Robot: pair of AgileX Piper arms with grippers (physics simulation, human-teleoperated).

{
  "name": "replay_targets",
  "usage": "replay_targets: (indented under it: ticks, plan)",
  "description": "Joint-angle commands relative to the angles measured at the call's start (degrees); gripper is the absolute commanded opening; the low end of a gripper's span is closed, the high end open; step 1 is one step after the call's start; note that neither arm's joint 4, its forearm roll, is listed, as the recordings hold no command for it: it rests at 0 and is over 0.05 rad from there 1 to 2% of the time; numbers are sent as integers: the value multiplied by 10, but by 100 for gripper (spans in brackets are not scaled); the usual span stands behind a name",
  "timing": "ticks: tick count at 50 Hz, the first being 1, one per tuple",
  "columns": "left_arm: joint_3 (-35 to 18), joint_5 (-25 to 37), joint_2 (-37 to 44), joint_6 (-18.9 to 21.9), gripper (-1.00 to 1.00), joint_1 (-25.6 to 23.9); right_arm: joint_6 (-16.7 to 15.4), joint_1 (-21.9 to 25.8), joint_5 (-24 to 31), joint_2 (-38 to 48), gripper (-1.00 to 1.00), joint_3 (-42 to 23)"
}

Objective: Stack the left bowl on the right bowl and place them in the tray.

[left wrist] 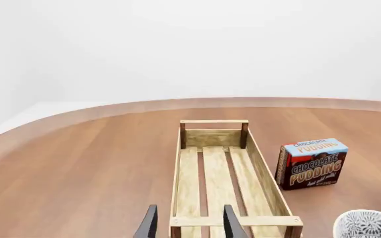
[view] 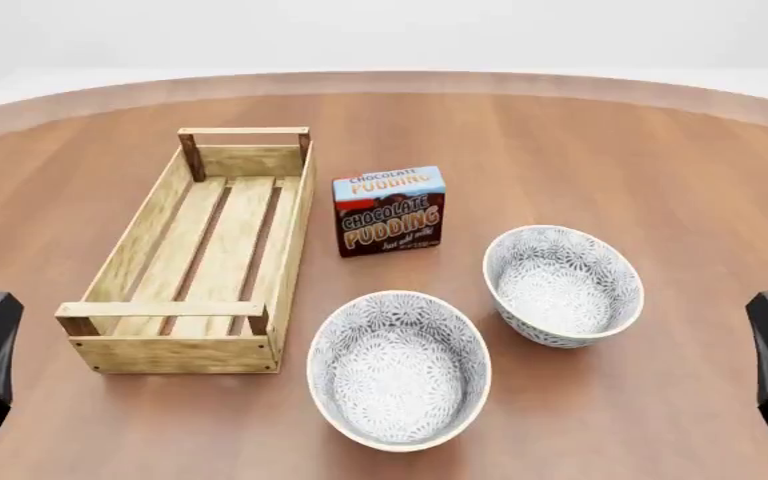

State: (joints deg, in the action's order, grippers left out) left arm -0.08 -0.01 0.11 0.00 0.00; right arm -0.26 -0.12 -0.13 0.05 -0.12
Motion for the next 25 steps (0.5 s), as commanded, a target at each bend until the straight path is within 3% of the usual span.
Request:
replay_targets:
  ticks: [1, 3, 5, 9, 12, 15, 22, 25]
  plan:
    - [-2, 0, 2, 0, 100, 0, -9, -1, -5, 0, 100, -4]
    - [-2, 1, 2, 0, 100, 0, -36, 12, -4, 0, 100, -2]
    - [-2, 1, 1, 0, 100, 0, -25, -8, 2, 5, 100, -5]
    - [-2, 1, 1, 0, 100, 0, -26, -1, 10, 16, 100, -17]
    - [-2, 2, 1, 0, 100, 0, -6, 5, -6, 94, 100, -42]
    - [-2, 2, 1, 0, 100, 0, -27, 27, -32, 164, 100, -60]
    - [-2, 2, 1, 0, 100, 0, 17, 94, 21, 256, 100, -173]
    - [-2, 1, 1, 0, 100, 0, 18, 104, 31, 273, 100, -196]
